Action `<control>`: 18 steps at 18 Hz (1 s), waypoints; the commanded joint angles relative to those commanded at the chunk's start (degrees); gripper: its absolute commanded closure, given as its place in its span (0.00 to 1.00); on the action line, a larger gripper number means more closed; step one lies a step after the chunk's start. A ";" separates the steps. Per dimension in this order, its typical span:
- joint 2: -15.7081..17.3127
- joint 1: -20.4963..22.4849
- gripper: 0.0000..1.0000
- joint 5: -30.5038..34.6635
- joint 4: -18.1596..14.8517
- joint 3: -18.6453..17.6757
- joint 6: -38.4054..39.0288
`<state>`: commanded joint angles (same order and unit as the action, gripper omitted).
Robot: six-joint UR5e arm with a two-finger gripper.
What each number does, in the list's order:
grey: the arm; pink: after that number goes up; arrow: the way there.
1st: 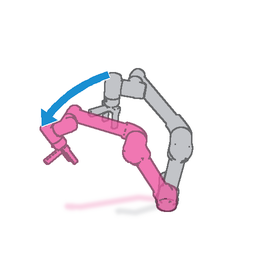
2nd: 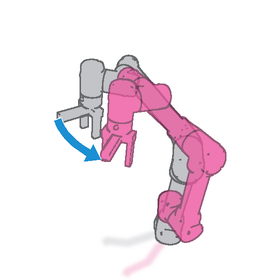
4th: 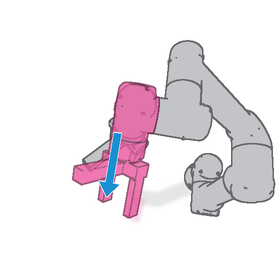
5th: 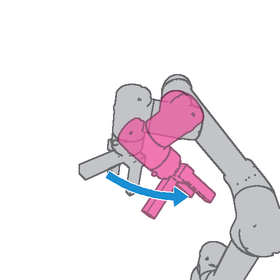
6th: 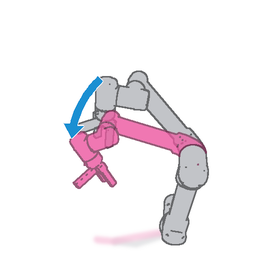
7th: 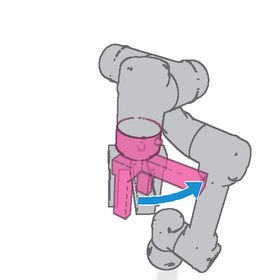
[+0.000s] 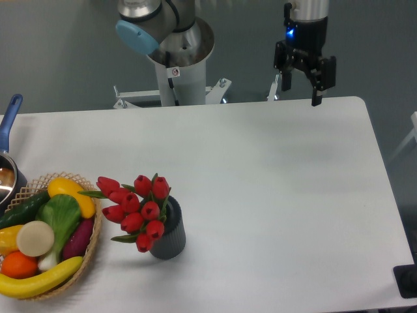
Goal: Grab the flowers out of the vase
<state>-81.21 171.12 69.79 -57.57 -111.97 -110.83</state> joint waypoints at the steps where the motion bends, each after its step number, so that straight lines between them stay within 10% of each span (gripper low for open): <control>1: 0.00 -0.09 0.00 0.00 0.17 -0.09 0.78; 18: -3.07 -5.71 0.00 -5.88 0.88 0.44 27.50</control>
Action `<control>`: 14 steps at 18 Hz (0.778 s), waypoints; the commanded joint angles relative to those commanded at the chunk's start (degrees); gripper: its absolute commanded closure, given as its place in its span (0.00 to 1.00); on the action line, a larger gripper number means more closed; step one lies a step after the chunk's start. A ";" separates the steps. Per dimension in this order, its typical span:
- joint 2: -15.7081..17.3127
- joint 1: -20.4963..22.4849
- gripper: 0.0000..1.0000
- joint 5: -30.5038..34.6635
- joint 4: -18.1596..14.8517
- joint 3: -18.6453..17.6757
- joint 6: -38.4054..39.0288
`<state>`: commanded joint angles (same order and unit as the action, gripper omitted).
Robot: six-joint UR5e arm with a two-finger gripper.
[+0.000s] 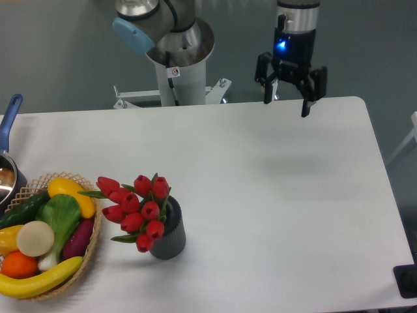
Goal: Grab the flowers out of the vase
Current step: 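Move the open gripper down toward the red tulip stems in the black vase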
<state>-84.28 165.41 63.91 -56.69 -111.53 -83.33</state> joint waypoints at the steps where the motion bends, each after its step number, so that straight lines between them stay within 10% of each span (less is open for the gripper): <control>1: -0.26 -0.26 0.00 -0.97 0.09 -0.09 0.97; 14: -11.34 -10.19 0.00 -21.53 7.12 -0.09 5.20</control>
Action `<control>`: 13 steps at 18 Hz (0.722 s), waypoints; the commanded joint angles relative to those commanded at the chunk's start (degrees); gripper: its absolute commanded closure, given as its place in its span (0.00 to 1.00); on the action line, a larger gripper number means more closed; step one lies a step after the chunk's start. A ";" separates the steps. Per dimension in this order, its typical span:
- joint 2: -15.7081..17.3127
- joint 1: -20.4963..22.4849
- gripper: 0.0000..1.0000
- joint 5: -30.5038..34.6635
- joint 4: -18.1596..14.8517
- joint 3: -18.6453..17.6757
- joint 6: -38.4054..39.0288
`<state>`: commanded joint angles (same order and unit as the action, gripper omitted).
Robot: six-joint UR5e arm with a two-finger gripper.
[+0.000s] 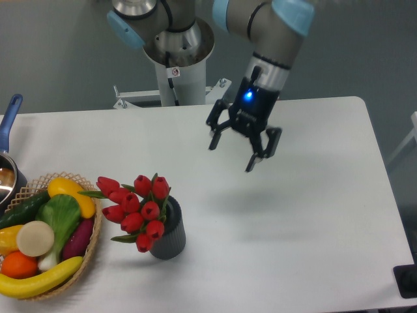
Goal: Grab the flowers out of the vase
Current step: 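Move the open gripper down toward the red tulip stems in the black vase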
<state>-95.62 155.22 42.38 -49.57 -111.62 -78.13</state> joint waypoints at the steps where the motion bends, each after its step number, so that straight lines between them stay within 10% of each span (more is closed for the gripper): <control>1: -0.53 -0.44 0.00 -1.76 0.00 0.09 -0.09; 13: -4.05 -5.27 0.00 -7.75 1.23 0.88 0.00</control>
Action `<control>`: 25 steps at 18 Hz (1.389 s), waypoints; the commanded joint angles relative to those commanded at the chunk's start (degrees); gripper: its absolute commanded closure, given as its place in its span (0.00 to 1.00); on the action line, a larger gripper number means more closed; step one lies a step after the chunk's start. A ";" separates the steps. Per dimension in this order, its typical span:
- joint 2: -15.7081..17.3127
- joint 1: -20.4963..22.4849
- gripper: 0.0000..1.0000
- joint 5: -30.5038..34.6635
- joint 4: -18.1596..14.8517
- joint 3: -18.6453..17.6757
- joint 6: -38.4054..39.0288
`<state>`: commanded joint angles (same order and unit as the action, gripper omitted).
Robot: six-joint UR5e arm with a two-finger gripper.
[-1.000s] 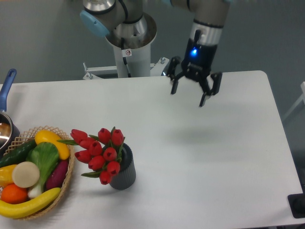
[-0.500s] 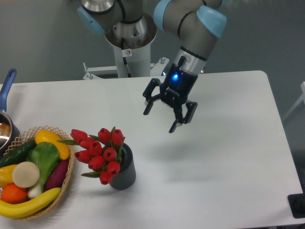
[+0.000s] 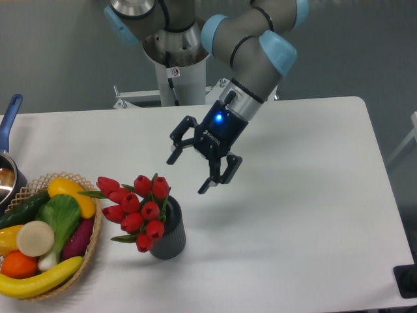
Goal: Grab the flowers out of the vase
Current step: 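Move the open gripper down toward the red tulip stems in the black vase, then close the gripper around the tulip stems just below the blooms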
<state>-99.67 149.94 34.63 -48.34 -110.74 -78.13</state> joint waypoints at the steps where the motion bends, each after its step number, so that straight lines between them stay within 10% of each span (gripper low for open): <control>1: -0.17 -0.09 0.00 0.00 0.00 0.35 0.09; 25: -10.02 -7.38 0.00 -0.09 2.37 8.70 2.81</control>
<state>-109.69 142.56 34.54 -45.97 -102.04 -75.32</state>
